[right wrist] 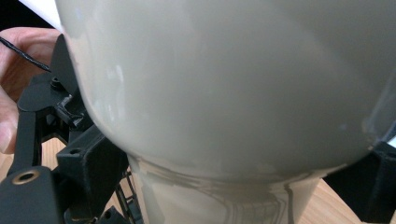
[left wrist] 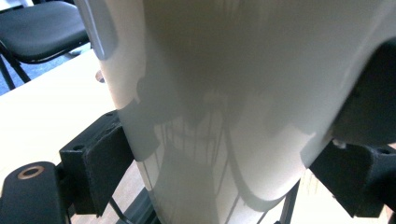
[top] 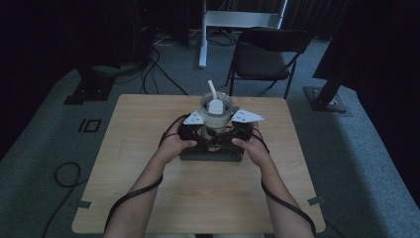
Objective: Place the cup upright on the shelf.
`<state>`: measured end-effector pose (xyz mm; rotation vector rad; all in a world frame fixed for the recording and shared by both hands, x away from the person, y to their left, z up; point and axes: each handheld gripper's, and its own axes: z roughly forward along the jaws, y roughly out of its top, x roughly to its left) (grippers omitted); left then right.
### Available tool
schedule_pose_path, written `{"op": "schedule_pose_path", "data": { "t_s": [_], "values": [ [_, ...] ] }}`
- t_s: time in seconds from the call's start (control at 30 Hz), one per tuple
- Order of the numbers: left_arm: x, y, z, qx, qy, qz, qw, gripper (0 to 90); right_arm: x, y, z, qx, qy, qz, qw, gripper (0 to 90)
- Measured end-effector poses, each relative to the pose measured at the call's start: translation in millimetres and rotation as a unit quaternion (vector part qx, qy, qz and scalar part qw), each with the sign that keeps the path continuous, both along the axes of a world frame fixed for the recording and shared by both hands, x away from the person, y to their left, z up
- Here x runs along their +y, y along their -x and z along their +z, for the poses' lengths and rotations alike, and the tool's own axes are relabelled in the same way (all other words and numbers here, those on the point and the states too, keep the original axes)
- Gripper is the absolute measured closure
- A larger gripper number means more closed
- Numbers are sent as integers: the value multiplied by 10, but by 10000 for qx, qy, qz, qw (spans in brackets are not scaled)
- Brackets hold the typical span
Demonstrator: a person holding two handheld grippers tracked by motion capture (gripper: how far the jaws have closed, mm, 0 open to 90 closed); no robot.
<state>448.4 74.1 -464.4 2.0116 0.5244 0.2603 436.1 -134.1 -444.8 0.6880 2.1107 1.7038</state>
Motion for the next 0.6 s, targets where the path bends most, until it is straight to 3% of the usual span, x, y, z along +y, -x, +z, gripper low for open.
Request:
{"op": "schedule_pose_path", "data": {
  "t_s": [0.43, 0.6],
  "values": [
    [29, 27, -112, -38, 93, 53, 9999, 114, 43, 18, -95, -40, 55, -29, 10000, 84],
    [24, 77, -144, -184, 127, 117, 9997, 113, 31, 50, -160, -337, 20, 57, 9994, 84]
  ]
}}
